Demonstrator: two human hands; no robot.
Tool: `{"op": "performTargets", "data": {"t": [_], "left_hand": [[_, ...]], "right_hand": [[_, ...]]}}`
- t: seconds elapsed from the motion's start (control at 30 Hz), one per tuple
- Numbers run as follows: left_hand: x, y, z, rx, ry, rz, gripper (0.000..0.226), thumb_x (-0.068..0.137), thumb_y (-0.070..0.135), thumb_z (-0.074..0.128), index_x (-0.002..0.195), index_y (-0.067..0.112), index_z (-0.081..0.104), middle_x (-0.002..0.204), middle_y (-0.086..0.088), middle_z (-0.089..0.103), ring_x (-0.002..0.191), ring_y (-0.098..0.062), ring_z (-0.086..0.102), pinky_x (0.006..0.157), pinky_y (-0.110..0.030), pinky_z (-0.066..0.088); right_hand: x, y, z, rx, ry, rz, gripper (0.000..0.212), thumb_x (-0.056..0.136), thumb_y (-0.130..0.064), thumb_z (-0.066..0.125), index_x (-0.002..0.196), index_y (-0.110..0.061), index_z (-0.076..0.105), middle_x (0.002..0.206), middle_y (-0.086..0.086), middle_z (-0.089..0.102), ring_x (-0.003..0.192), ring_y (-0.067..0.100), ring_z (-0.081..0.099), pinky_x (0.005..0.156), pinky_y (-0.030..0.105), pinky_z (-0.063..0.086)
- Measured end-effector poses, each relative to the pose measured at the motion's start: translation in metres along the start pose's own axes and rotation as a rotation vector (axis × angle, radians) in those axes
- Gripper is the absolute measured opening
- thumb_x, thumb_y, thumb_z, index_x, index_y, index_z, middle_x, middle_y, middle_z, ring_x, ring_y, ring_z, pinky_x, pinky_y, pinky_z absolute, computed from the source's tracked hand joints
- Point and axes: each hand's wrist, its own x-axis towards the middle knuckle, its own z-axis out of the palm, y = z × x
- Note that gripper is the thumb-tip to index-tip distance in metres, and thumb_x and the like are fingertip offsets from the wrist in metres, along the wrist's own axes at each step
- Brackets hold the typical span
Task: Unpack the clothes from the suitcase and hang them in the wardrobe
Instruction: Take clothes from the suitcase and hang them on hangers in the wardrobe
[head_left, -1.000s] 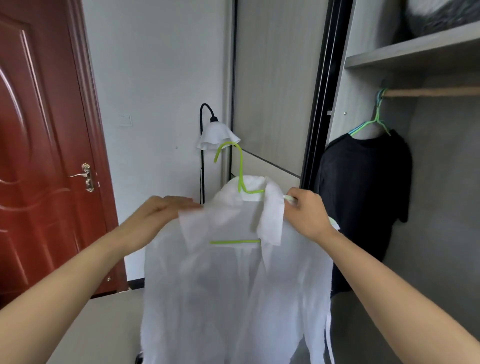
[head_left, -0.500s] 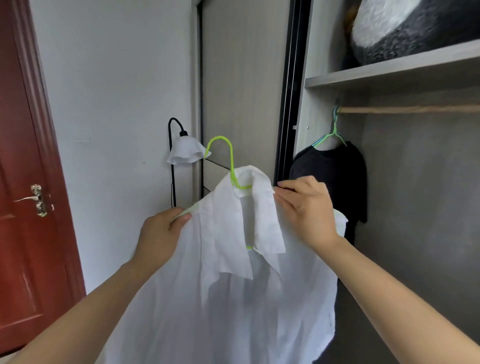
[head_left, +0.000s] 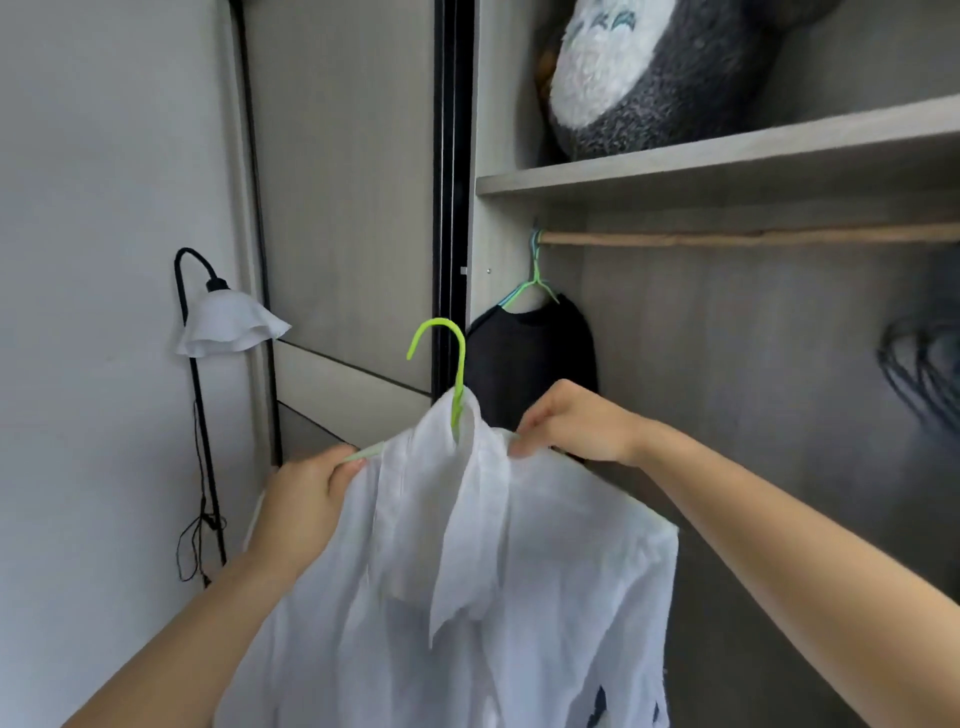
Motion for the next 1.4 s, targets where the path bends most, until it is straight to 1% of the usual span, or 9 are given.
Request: {"op": "performTargets", "data": {"t": [0.13, 0.23, 0.33, 0.53, 0.77, 0.87, 1.03, 1.2, 1.4], "left_hand": [[0.016, 0.031, 0.065, 0.359, -0.473, -0.152, 0.019, 0.094, 0.036, 0.051, 0.106, 0.037, 0.066, 0.109, 0.005, 0.054, 0.113, -0.026, 0.052, 0.092, -0.044, 0.046], [0.031, 0.061, 0.117, -0.005, -0.703, -0.243, 0.038, 0.089, 0.027, 0.051, 0.125, 0.033, 0.06, 0.125, 0.001, 0.062, 0.112, -0.019, 0.059, 0.091, -0.032, 0.051], [0.059, 0.098, 0.141, -0.385, -0.808, -0.253, 0.039, 0.093, 0.028, 0.053, 0.131, 0.036, 0.055, 0.117, 0.014, 0.065, 0.096, -0.001, 0.059, 0.069, -0.012, 0.046], [0.132, 0.159, 0.17, -0.873, -0.617, -0.397, 0.027, 0.095, 0.025, 0.055, 0.117, 0.031, 0.069, 0.092, 0.005, 0.072, 0.083, -0.015, 0.068, 0.084, -0.034, 0.055], [0.194, 0.185, 0.182, -0.929, -0.414, -0.366, 0.019, 0.095, 0.022, 0.055, 0.1, 0.026, 0.073, 0.097, 0.008, 0.075, 0.096, -0.011, 0.07, 0.087, -0.029, 0.054], [0.215, 0.181, 0.179, -0.907, -0.368, -0.398, 0.021, 0.098, 0.024, 0.051, 0.099, 0.028, 0.071, 0.098, 0.007, 0.074, 0.095, -0.009, 0.068, 0.09, -0.03, 0.052], [0.254, 0.169, 0.182, -0.956, -0.347, -0.464, 0.026, 0.1, 0.035, 0.047, 0.102, 0.021, 0.069, 0.098, -0.004, 0.074, 0.092, -0.022, 0.07, 0.09, -0.04, 0.053], [0.27, 0.143, 0.215, -0.633, -0.339, -0.339, 0.017, 0.093, 0.038, 0.057, 0.091, 0.029, 0.072, 0.083, 0.004, 0.074, 0.078, -0.016, 0.071, 0.078, -0.033, 0.054], [0.283, 0.096, 0.265, -0.236, -0.09, -0.216, 0.032, 0.093, 0.026, 0.058, 0.069, 0.004, 0.053, 0.054, -0.008, 0.05, 0.052, -0.021, 0.043, 0.055, -0.037, 0.042]], "right_hand": [[-0.007, 0.02, -0.01, -0.086, -0.307, 0.188, 0.029, 0.078, -0.012, 0.072, 0.056, -0.003, 0.054, 0.047, -0.001, 0.041, 0.047, 0.012, 0.034, 0.048, 0.019, 0.03], [-0.007, 0.047, -0.024, 0.059, -0.28, 0.275, 0.04, 0.08, -0.007, 0.067, 0.053, -0.008, 0.038, 0.046, 0.0, 0.031, 0.043, 0.013, 0.026, 0.043, 0.02, 0.025], [-0.005, 0.068, -0.059, 0.286, -0.062, 0.318, 0.021, 0.08, -0.012, 0.07, 0.064, -0.004, 0.059, 0.056, 0.004, 0.052, 0.049, 0.013, 0.049, 0.046, 0.019, 0.039], [0.042, 0.092, -0.117, 0.612, 0.476, 0.335, 0.02, 0.08, -0.016, 0.072, 0.092, 0.0, 0.07, 0.077, 0.01, 0.065, 0.059, 0.017, 0.062, 0.051, 0.019, 0.047], [0.145, 0.108, -0.134, 0.518, 0.779, 0.208, 0.039, 0.084, -0.015, 0.059, 0.056, -0.014, 0.032, 0.054, -0.003, 0.032, 0.051, 0.016, 0.03, 0.051, 0.027, 0.024], [0.187, 0.117, -0.143, 0.458, 0.869, 0.219, 0.032, 0.086, -0.017, 0.056, 0.059, -0.015, 0.039, 0.06, 0.0, 0.043, 0.058, 0.021, 0.045, 0.055, 0.029, 0.035], [0.253, 0.143, -0.162, 0.298, 0.915, 0.244, 0.024, 0.092, -0.018, 0.052, 0.104, -0.001, 0.064, 0.104, 0.017, 0.067, 0.103, 0.035, 0.063, 0.078, 0.029, 0.045], [0.323, 0.179, -0.157, 0.246, 0.874, 0.297, 0.033, 0.094, -0.016, 0.046, 0.111, 0.006, 0.063, 0.116, 0.024, 0.065, 0.108, 0.038, 0.062, 0.087, 0.036, 0.047], [0.378, 0.206, -0.132, 0.123, 0.708, 0.275, 0.038, 0.098, -0.027, 0.046, 0.116, 0.004, 0.06, 0.122, 0.024, 0.061, 0.107, 0.036, 0.062, 0.082, 0.034, 0.048]]}}
